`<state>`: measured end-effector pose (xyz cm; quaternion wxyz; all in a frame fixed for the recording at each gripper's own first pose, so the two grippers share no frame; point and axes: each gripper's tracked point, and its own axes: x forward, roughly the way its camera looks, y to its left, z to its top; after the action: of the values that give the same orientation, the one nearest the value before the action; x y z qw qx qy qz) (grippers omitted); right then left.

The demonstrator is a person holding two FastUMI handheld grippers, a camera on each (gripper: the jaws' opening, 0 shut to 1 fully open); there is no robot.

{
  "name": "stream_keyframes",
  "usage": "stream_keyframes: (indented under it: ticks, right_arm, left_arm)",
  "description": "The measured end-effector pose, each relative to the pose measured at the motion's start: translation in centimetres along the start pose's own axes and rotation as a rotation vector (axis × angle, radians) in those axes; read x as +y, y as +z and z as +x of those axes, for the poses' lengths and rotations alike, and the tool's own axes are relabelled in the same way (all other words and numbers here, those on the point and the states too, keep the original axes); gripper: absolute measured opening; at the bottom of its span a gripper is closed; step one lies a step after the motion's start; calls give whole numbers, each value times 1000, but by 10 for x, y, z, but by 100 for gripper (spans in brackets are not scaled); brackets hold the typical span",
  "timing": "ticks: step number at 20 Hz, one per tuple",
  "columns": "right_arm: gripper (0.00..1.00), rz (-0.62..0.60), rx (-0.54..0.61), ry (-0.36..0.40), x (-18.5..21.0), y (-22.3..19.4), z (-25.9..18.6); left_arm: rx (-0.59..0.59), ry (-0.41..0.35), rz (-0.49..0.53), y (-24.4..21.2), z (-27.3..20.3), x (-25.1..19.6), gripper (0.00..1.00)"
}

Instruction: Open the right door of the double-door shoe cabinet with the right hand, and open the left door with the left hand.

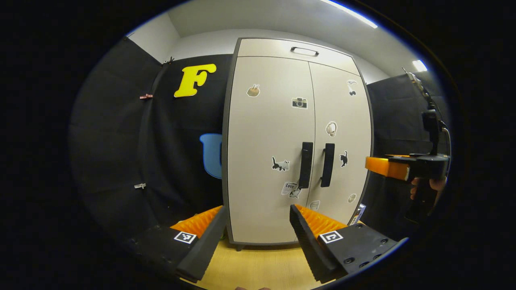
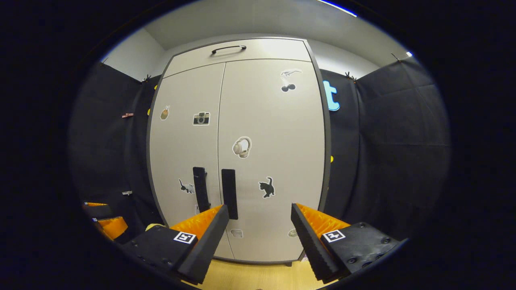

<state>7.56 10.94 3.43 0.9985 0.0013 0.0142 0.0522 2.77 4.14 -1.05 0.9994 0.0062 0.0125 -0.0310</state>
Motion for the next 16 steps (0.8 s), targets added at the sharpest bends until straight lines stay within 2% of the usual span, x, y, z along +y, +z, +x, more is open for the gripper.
stream_keyframes:
  ticks: [7,13,15,16]
  right_arm:
    - [98,0,54,18,29,-6,67]
    - [98,-1,90,-16,39,-16,114]
    - [94,10,109,-8,47,-23,122]
    - [86,12,117,-11,50,-27,126]
  left_arm:
    - [30,20,-11,-13,3,15,95]
    - [69,67,-33,-34,0,39,95]
    - [80,82,-36,-39,-1,48,95]
    - [86,86,-40,-41,-1,51,95]
